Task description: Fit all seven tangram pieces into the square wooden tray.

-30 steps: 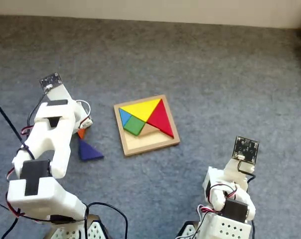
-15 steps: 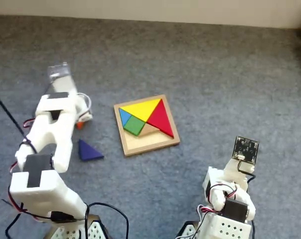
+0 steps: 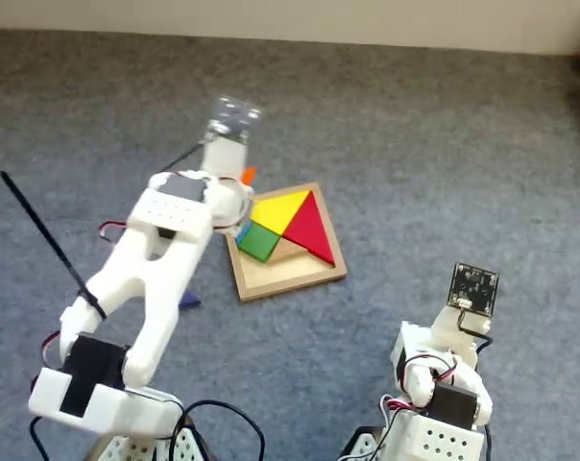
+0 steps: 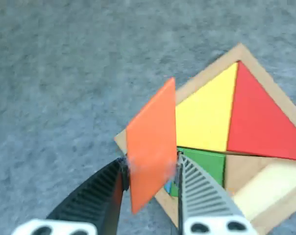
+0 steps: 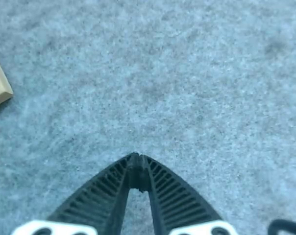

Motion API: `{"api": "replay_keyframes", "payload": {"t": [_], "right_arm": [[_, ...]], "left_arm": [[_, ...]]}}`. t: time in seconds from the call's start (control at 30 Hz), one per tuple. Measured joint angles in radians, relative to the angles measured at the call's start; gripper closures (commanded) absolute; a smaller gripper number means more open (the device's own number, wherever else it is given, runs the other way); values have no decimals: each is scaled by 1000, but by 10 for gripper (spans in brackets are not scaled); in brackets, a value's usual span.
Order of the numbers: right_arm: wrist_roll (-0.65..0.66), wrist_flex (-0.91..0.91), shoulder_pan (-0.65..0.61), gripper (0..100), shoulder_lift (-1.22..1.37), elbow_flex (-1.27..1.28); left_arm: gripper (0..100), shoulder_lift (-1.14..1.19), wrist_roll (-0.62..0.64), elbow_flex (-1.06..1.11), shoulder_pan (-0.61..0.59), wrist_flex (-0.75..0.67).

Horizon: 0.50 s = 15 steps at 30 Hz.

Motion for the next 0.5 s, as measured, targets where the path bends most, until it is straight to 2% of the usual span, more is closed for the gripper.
{"api": "replay_keyframes", "payload": {"t": [0.27, 0.5], "right_arm": [[0, 0, 0, 993, 0, 0], [0, 0, 0, 993, 0, 0]], "left_arm": [[972, 0, -203, 0, 163, 0], [971, 6, -373, 0, 212, 0]]}}
